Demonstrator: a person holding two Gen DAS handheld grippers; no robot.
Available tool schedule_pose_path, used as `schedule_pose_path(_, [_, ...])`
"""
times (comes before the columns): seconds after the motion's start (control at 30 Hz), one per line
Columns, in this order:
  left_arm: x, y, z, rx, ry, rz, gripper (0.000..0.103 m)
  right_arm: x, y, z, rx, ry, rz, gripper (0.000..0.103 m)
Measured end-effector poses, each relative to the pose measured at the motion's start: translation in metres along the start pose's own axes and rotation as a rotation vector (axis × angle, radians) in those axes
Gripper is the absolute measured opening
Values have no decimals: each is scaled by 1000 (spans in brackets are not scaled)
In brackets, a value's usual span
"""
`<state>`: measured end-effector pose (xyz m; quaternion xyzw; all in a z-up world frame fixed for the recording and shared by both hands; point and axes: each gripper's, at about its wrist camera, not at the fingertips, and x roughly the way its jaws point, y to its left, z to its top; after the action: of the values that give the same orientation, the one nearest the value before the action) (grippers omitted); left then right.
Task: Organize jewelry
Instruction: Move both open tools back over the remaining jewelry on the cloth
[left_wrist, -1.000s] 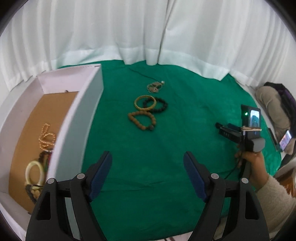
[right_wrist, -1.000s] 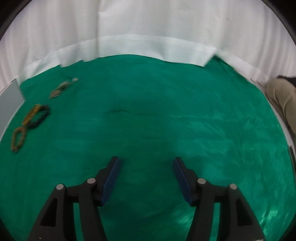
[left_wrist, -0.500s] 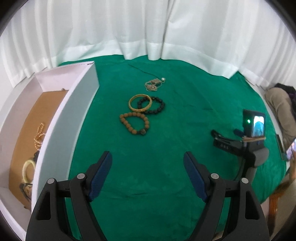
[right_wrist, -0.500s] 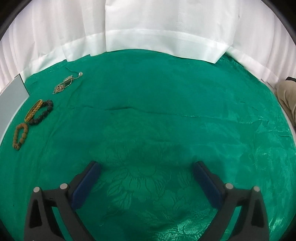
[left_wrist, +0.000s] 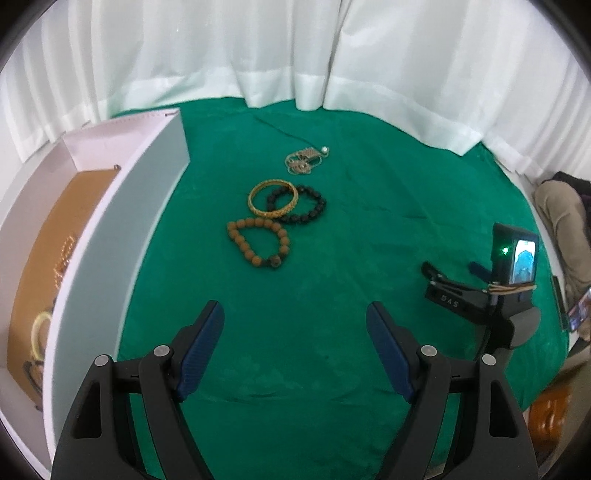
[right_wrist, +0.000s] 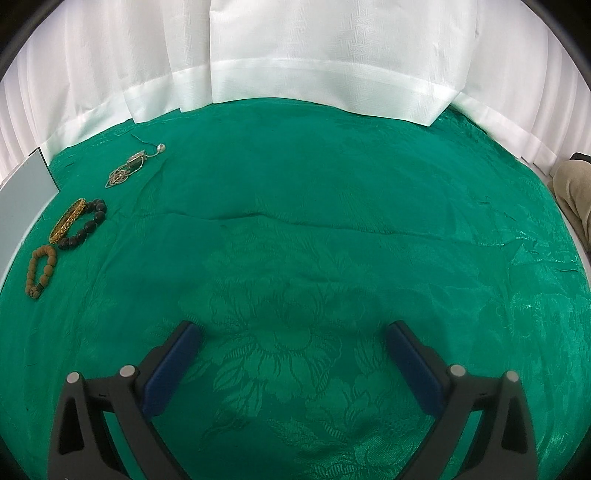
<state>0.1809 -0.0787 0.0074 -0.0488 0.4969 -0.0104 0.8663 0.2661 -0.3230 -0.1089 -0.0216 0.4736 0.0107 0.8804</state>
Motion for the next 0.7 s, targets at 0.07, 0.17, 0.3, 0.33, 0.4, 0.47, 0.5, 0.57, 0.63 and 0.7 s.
schedule_pose_path(0.07, [-1,5,-1,-5,-7,-11,81,0,0,0,0,0,0,103])
schedule_pose_path(0.17, [-4,13,-5,-8,-14,-44,81,0,0,0,0,0,0,103])
schedule_pose_path(0.3, [-12,25,-12,20,-49,-61,81,0,-1,0,0,0,0,103])
schedule_pose_path(0.33, [-13,27,-14,27,-54,-64,81,0,-1,0,0,0,0,103])
schedule_pose_path(0.4, [-13,32,-18,41,-63,-75,81,0,0,0,-1,0,0,103])
schedule_pose_path(0.47, [-12,35,-21,52,-66,-80,81,-4,-1,1,7,-1,-7,103])
schedule_pose_path(0.5, [-11,37,-22,60,-68,-83,81,-4,1,1,14,0,-11,103])
schedule_pose_path(0.57, [-9,41,-22,78,-69,-80,81,-4,0,4,26,4,-12,103])
schedule_pose_path(0.63, [-7,46,-20,88,-75,-68,81,-12,-3,7,55,13,-4,103])
schedule_pose_path(0.7, [-4,52,-15,87,-84,-64,83,-39,1,15,50,-22,-1,103])
